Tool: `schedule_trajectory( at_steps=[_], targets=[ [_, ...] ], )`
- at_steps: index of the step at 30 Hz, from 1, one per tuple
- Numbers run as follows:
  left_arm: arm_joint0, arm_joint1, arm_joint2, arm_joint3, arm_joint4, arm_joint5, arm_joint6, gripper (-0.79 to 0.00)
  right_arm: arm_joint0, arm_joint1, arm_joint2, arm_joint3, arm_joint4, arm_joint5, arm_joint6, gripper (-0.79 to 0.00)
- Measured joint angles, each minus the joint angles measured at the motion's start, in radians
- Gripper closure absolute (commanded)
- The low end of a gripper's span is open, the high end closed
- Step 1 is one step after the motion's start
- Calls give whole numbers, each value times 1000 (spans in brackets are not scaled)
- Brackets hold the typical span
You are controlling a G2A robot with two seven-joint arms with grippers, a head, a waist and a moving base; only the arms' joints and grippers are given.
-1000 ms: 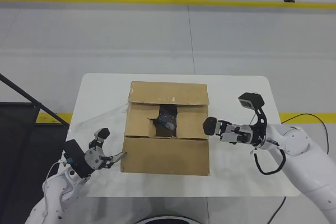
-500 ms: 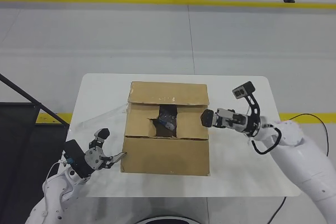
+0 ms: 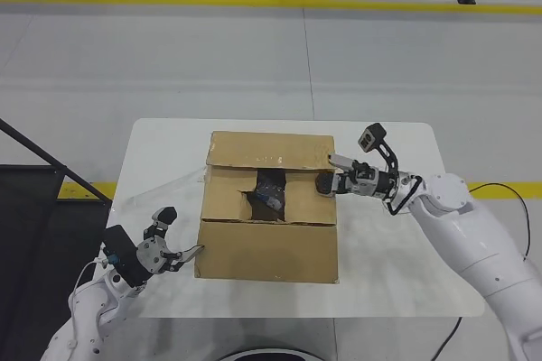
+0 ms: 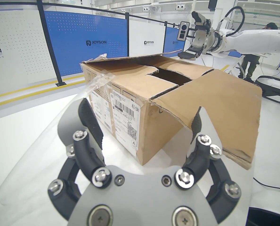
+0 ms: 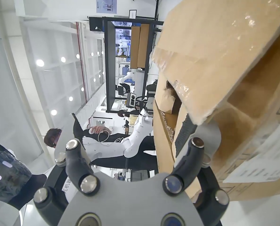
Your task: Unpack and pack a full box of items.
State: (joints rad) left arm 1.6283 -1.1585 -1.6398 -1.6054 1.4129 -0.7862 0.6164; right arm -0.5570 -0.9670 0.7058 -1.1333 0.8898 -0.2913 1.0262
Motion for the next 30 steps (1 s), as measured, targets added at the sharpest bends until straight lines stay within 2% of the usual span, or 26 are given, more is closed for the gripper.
schedule_trajectory(
  at_steps=[5, 17, 30],
  targets=[
    [0, 0, 0, 0, 0, 0, 0, -785, 17, -27, 3, 44, -1, -34, -31, -785],
    [0, 0, 0, 0, 0, 0, 0, -785, 74, -91, 21, 97, -73, -131, -256, -785],
    [0, 0, 0, 0, 0, 0, 0, -785, 223, -229, -46, 357, -46, -213, -346, -785]
  ],
)
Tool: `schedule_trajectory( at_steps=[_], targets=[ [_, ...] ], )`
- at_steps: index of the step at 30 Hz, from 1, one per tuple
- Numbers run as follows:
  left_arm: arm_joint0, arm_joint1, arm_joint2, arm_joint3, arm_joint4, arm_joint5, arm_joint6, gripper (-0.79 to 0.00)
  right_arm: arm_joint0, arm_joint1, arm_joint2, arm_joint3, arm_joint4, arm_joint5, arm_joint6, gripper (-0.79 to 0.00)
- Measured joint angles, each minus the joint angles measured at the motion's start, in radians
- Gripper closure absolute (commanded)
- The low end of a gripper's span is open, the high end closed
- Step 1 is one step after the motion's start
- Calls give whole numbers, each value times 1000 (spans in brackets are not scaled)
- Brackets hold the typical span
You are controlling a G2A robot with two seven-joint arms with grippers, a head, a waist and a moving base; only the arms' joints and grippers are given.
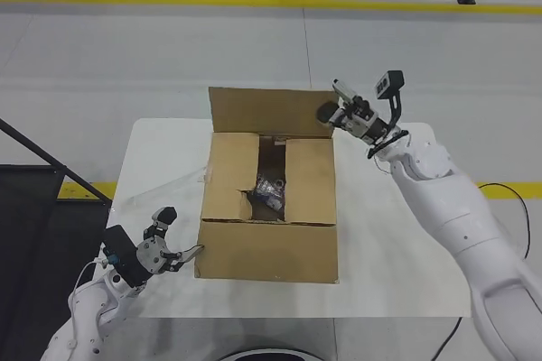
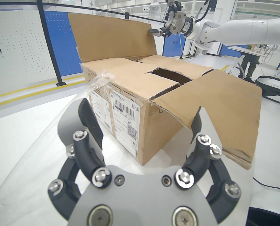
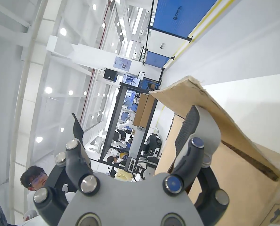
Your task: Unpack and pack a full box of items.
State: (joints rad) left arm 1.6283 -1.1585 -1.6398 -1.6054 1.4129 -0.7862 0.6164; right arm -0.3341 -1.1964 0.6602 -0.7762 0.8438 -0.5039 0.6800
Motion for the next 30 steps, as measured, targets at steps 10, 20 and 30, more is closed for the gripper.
schedule_trajectory(
  at_steps=[10, 20, 30],
  targets=[
    [0, 0, 0, 0, 0, 0, 0, -785, 72, -117, -91, 216, -173, -25, -157, -785],
    [1, 1, 12, -22, -25, 23, -48, -785, 110, -187, -118, 358, -276, 1, -189, -785],
    [16, 7, 9, -38, -36, 29, -32, -785, 111, -209, -68, 380, -261, -123, -133, -785]
  ],
)
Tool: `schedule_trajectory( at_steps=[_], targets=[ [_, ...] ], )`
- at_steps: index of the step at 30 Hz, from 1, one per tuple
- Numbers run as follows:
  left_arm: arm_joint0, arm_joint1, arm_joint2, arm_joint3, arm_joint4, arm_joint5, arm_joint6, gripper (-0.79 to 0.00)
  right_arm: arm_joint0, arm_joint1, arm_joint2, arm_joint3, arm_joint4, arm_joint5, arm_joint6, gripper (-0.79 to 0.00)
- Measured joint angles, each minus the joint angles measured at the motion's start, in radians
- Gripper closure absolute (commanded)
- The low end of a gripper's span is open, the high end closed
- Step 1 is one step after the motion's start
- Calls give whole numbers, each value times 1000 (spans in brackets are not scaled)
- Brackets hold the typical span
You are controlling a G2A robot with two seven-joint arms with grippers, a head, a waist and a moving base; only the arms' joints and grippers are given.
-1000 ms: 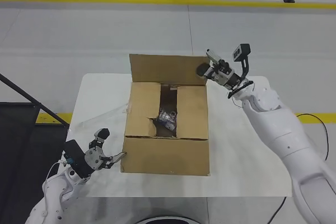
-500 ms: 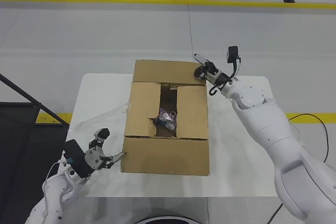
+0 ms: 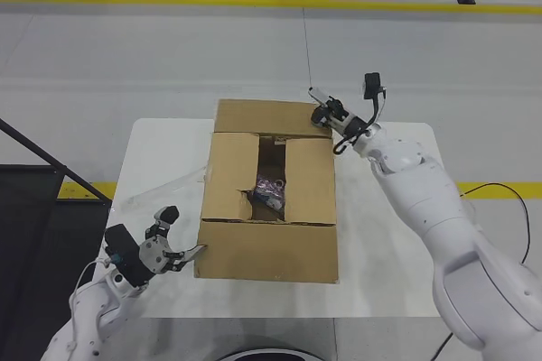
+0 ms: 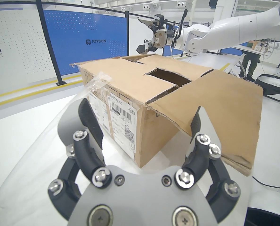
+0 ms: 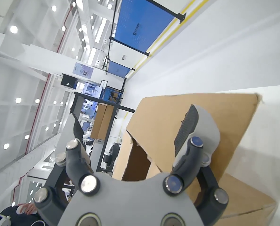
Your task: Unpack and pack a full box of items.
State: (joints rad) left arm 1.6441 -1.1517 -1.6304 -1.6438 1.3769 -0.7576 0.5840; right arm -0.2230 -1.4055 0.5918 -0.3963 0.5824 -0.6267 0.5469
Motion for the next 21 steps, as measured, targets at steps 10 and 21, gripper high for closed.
schedule_trajectory(
  at_steps=[10, 21],
  targets=[
    [19, -2, -20, 1, -118, 35, 55, -785, -33, 22, 82, -155, 114, -20, 350, -785],
    [41, 3, -102, 26, -297, -25, 90, -785, -39, 32, 100, -196, 119, 13, 422, -785]
  ],
)
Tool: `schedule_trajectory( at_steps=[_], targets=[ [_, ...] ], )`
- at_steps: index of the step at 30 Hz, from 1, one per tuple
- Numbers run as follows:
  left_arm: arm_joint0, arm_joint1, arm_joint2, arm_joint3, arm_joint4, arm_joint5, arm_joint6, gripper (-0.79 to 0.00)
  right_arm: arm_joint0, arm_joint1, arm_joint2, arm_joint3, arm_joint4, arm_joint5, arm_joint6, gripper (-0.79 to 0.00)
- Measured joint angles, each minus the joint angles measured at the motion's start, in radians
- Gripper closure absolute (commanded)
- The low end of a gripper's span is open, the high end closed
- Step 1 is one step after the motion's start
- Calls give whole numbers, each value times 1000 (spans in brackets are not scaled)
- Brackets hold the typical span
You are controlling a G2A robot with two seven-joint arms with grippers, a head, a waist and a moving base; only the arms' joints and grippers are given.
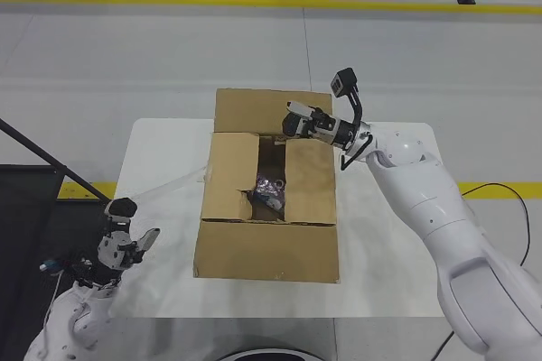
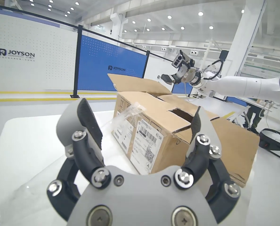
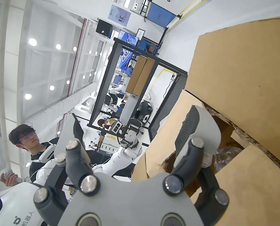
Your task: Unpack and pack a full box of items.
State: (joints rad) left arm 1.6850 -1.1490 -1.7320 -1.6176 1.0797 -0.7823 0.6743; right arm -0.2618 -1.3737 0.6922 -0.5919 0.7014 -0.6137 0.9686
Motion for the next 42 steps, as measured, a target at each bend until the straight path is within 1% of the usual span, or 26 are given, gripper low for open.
schedule_trajectory(
  at_steps=[4, 8, 13, 16, 20, 26, 32, 36, 42],
  targets=[
    [-2, -2, -21, 16, -64, 11, 12, -785, -3, 0, -1, -3, -3, 3, -3, -785],
    [-5, -4, -35, 18, -117, 24, 9, -785, -37, -3, -24, -51, -76, 76, -20, -785],
    [0, -6, -44, 11, -145, 27, -6, -785, -47, -6, -40, -74, -149, 140, 27, -785],
    [3, -8, -45, 11, -148, 27, -9, -785, -53, -10, -41, -81, -158, 170, 56, -785],
    [7, -10, -45, 8, -145, 27, -9, -785, -59, -21, -42, -84, -154, 185, 83, -785],
    [16, -13, -50, 0, -136, 27, 2, -785, -55, -55, -63, -76, -146, 222, 89, -785],
    [24, -17, -57, 18, -132, 31, 18, -785, -40, -103, -83, -29, -115, 242, 79, -785],
    [28, -19, -59, 25, -133, 27, 29, -785, -24, -131, -79, 9, -83, 223, 85, -785],
    [29, -22, -62, 27, -132, 25, 36, -785, -5, -158, -55, 26, -33, 175, 84, -785]
  ],
)
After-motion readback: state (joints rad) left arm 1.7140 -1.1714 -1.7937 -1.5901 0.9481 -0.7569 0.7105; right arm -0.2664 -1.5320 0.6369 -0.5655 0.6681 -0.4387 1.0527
